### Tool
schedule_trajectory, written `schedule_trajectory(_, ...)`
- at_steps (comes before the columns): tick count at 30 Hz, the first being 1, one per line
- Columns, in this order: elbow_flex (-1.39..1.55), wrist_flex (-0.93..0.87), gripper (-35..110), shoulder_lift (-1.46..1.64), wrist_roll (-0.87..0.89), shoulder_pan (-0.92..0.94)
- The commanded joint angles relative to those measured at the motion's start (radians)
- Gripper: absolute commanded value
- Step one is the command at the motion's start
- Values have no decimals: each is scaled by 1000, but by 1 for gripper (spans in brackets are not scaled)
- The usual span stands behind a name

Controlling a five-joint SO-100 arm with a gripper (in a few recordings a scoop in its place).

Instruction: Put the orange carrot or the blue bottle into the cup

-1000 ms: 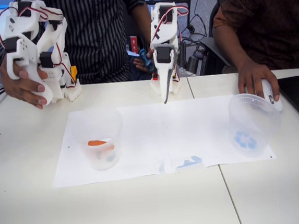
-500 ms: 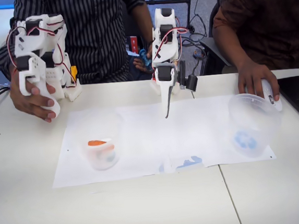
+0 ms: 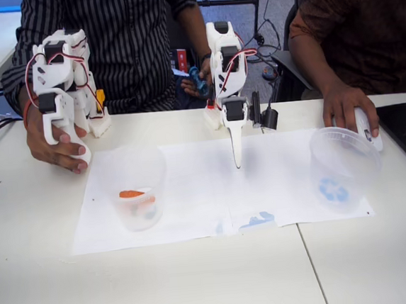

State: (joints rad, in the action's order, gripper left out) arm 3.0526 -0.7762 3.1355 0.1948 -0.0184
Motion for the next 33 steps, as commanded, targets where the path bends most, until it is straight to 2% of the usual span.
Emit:
schedule_trajectory(1, 29, -3, 9, 54, 3, -8)
schedule_trajectory(6, 52, -3, 9, 51, -6, -6)
schedule_trajectory(13, 55, -5, 9, 55, -104, -5)
schedule_trajectory(33, 72, 0, 9, 63, -104, -6)
